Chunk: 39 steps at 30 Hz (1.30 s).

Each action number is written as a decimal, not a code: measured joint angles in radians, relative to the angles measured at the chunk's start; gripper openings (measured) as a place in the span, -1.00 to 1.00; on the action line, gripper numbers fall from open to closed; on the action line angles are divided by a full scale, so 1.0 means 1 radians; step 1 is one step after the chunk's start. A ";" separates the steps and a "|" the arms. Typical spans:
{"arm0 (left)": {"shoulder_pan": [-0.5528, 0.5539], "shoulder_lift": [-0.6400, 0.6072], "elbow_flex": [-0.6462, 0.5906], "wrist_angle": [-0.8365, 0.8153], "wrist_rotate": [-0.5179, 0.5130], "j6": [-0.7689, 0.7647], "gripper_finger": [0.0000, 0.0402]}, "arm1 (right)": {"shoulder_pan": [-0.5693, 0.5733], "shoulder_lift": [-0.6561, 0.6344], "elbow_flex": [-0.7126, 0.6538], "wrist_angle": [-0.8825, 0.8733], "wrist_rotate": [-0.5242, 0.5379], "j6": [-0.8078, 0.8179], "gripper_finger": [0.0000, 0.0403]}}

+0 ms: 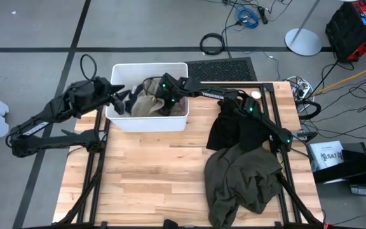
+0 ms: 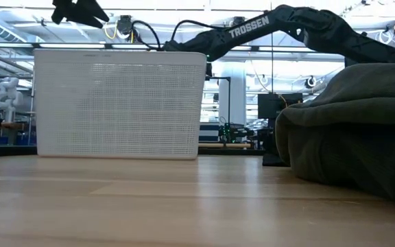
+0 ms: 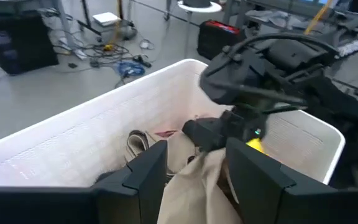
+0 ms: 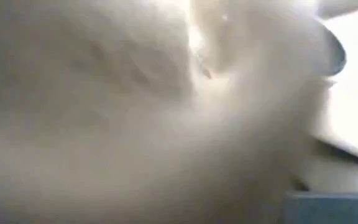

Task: Sort clothes
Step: Put the brown shorts into the white laundry bin

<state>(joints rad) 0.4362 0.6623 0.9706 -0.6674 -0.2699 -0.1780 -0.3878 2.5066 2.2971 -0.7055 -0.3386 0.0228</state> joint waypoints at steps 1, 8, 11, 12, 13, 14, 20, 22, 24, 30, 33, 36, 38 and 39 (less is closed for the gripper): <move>0.000 0.004 0.000 0.000 0.011 0.000 -0.14 | 0.000 -0.001 0.000 -0.026 0.000 0.022 -0.91; 0.000 0.012 0.000 -0.003 0.038 0.000 -0.14 | 0.009 -0.001 -0.002 -0.219 0.219 0.106 -0.92; 0.000 0.012 0.000 -0.004 0.038 0.000 -0.14 | 0.014 -0.007 -0.003 -0.221 0.252 0.199 -0.92; 0.000 0.012 0.000 -0.007 0.038 -0.001 -0.14 | 0.017 -0.010 -0.003 -0.221 0.276 0.211 -0.93; 0.000 0.012 0.000 -0.010 0.039 -0.001 -0.14 | 0.023 -0.011 -0.003 -0.222 0.309 0.216 -0.93; 0.000 0.012 0.000 -0.012 0.038 -0.001 -0.14 | 0.029 -0.019 -0.003 -0.223 0.338 0.218 -0.93; 0.000 0.012 0.000 -0.023 0.038 -0.001 -0.14 | 0.055 -0.086 -0.006 -0.154 0.354 0.176 -0.85; 0.000 0.012 0.000 -0.022 0.038 0.000 -0.14 | 0.061 -0.118 -0.005 -0.119 0.352 0.162 -0.78; 0.000 0.012 0.000 -0.022 0.037 -0.001 -0.14 | 0.063 -0.146 -0.005 -0.092 0.344 0.142 -0.69; 0.000 0.012 0.000 -0.022 0.038 -0.001 -0.14 | 0.059 -0.207 -0.004 -0.073 0.299 0.108 -0.25; 0.000 0.012 0.000 -0.021 0.051 -0.002 -0.14 | 0.057 -0.220 -0.003 -0.043 0.253 0.086 -0.02; 0.000 0.012 0.000 -0.021 0.054 -0.002 -0.14 | 0.055 -0.242 -0.003 -0.005 0.213 0.064 0.16; 0.000 0.012 0.000 -0.021 0.057 -0.002 -0.14 | 0.054 -0.266 -0.003 0.014 0.200 0.063 0.25; 0.000 0.012 0.000 -0.022 0.057 -0.002 -0.14 | 0.053 -0.279 -0.003 0.023 0.200 0.062 0.28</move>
<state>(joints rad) 0.4362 0.6739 0.9707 -0.6894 -0.2131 -0.1799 -0.3347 2.2277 2.2946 -0.6827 -0.1383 0.0845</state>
